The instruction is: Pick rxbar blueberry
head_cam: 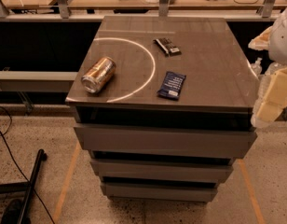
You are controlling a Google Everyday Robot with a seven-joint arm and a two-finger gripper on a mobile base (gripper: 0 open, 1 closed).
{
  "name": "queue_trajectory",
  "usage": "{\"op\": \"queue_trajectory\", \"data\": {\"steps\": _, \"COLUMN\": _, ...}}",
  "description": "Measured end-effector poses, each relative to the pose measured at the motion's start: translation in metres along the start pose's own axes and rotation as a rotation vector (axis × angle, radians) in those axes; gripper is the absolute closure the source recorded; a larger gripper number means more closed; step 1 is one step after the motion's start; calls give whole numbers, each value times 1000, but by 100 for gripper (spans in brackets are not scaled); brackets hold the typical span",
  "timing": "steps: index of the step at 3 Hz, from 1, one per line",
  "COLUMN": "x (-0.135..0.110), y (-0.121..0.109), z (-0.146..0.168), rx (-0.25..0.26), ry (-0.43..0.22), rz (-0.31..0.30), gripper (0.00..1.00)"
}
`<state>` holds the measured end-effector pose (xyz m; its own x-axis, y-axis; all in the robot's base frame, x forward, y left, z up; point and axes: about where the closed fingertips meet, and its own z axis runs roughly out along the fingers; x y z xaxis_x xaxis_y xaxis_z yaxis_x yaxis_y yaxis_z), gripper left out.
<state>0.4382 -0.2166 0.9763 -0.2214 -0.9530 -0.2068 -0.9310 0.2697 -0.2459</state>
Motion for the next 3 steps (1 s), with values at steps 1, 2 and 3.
{"op": "queue_trajectory", "data": {"steps": 1, "x": -1, "y": -1, "z": 0, "rx": 3, "ry": -1, "rz": -4, "gripper": 0}}
{"op": "queue_trajectory", "data": {"steps": 2, "x": -16, "y": -14, "z": 6, "rx": -14, "ry": -10, "rz": -57, "gripper": 0}}
{"op": "queue_trajectory", "data": {"steps": 3, "x": -54, "y": -41, "z": 28, "rx": -64, "ry": -39, "rz": -165, "gripper": 0}}
